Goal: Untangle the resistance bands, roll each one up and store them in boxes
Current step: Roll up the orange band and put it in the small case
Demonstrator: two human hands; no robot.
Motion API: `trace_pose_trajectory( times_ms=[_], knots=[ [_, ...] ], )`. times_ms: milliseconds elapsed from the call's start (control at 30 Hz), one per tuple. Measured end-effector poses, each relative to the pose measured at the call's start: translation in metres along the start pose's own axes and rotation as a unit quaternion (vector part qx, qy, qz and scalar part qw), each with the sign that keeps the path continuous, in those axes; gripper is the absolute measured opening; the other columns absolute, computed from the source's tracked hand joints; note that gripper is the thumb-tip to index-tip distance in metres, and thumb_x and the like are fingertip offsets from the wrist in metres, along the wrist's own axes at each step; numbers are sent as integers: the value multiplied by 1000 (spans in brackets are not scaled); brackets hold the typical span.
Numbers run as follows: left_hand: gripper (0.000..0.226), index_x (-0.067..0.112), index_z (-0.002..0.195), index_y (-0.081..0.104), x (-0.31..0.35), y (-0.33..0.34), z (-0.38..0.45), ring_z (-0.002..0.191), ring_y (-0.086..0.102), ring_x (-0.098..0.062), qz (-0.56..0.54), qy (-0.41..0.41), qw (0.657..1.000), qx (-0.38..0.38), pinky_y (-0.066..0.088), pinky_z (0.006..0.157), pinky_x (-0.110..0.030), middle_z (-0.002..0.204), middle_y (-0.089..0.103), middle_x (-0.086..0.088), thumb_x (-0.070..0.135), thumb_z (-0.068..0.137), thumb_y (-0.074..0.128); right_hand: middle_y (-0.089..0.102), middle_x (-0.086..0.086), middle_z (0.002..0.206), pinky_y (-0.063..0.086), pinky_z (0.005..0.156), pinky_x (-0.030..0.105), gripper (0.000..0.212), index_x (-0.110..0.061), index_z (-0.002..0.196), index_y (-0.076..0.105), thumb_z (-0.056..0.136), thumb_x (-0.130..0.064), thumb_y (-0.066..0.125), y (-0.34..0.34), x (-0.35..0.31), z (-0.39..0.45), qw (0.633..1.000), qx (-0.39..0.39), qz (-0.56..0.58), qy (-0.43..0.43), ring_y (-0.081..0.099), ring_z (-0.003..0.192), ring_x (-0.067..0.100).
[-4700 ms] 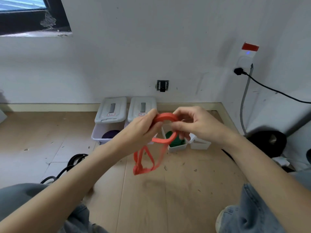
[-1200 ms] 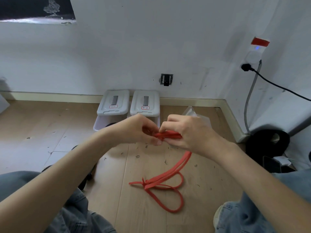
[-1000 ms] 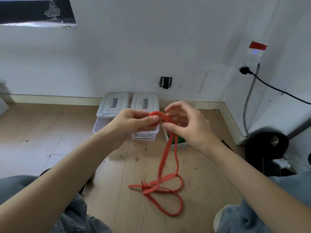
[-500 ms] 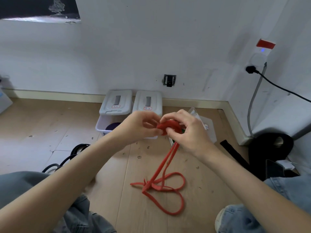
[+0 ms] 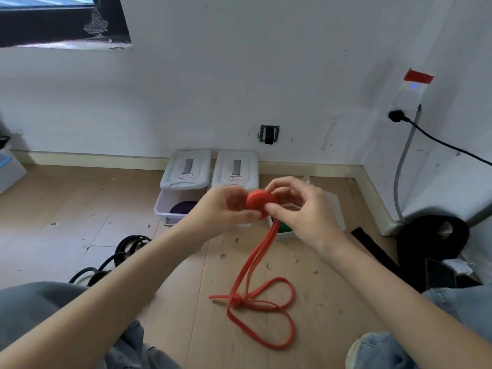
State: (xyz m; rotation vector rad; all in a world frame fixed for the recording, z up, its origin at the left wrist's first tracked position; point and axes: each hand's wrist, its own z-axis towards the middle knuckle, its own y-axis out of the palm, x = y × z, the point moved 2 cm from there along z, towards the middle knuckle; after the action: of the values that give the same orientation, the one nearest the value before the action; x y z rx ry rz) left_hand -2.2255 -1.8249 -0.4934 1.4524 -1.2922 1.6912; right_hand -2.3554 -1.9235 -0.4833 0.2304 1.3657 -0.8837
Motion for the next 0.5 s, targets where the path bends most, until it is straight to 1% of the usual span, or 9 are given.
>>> trace_pose_trajectory(
  times_ms=[67,133,200,267,333,367,433,467,500],
  knots=[
    [12,15,80,69,-1,4,1,74,65,-13,100,12,995,-7,54,83,-43,78,71,-4,14,72,78,67,-8,91,49,82,19,26,-27,93,70,79,-4,69,5,-1,-3,994,-38,-94,-49,61,90,5],
    [12,14,76,71,1,4,0,69,63,-13,106,13,994,-1,53,77,-43,73,70,-3,17,69,80,66,-7,95,47,86,20,28,-25,99,72,82,-4,67,8,-3,-3,990,-55,-109,-72,60,95,7],
    [18,19,81,73,8,-3,-2,74,69,-11,29,10,1000,6,55,72,-30,77,73,1,22,65,80,67,-7,96,50,86,23,30,-28,100,68,82,-4,68,3,-6,1,998,-43,-29,-45,63,95,7],
    [28,16,87,72,13,-13,-2,74,70,-8,-80,9,996,39,51,65,-16,80,74,1,27,61,76,68,-9,89,52,79,20,27,-27,96,63,80,-6,71,-3,-8,4,998,-14,58,-18,66,87,6],
    [33,12,89,71,15,-18,-2,71,69,-7,-146,-3,987,65,49,60,-11,81,75,0,29,61,75,69,-6,83,54,75,20,22,-22,88,59,77,-10,73,-3,-8,3,996,1,83,-9,67,82,7],
    [35,11,91,71,14,-17,-2,75,70,-9,-162,-11,985,61,50,62,-13,83,75,-2,29,61,74,69,-5,83,55,75,21,21,-20,86,58,76,-11,74,-1,-8,2,997,4,75,-10,68,81,8],
    [40,12,95,70,11,-11,-3,87,70,-16,-168,-29,985,40,53,75,-20,91,74,-6,31,61,74,70,-2,84,54,75,19,22,-17,85,57,75,-12,76,4,-5,-2,998,15,66,-10,68,80,8],
    [41,13,96,70,9,-8,-4,92,70,-18,-167,-37,985,34,53,81,-24,93,74,-7,31,60,74,70,-1,84,54,74,18,23,-16,85,57,74,-11,76,4,-5,-2,997,20,70,-7,69,80,8],
    [40,14,95,70,7,-6,-4,93,69,-18,-169,-42,984,32,52,83,-25,94,74,-6,31,60,75,70,-1,83,53,72,17,24,-16,84,57,73,-9,76,3,-4,-3,997,23,76,-4,69,79,8]
  ],
)
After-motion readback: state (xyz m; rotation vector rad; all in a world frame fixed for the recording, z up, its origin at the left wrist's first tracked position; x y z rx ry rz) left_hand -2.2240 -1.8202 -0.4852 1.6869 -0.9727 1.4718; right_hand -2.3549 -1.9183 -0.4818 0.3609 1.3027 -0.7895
